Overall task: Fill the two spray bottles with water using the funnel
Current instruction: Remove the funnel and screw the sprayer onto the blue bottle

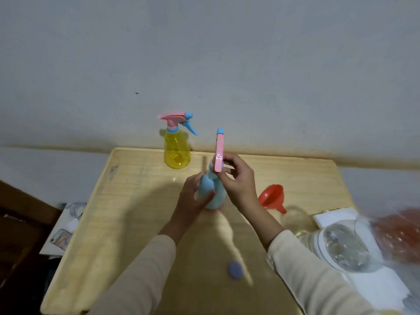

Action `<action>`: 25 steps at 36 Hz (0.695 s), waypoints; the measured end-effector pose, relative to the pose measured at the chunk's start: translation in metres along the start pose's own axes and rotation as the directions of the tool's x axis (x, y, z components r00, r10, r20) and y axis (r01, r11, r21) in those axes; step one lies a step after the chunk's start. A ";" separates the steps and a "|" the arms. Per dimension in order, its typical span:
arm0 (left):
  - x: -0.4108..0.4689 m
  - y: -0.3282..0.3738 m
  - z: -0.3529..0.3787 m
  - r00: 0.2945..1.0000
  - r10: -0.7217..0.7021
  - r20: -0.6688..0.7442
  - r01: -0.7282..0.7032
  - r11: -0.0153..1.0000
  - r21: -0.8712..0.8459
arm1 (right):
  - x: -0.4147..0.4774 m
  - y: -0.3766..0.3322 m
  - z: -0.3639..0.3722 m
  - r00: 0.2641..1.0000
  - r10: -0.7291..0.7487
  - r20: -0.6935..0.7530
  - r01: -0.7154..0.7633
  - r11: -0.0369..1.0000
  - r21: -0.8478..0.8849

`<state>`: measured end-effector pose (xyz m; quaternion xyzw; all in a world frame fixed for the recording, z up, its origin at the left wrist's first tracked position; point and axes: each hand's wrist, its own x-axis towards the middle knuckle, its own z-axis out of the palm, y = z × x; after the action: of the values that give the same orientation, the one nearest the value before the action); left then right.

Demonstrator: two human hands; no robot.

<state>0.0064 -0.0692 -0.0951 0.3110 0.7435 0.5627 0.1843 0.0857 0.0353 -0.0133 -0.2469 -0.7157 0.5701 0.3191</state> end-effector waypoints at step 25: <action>0.020 0.014 0.013 0.975 0.087 0.204 -0.111 0.988 0.106 | 0.033 0.012 -0.032 0.988 0.124 0.093 -0.135 0.983 0.126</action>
<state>0.0032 -0.0440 -0.0836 0.4126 0.7365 0.4929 0.2108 0.0870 0.0830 -0.0140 -0.2470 -0.6717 0.6457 0.2662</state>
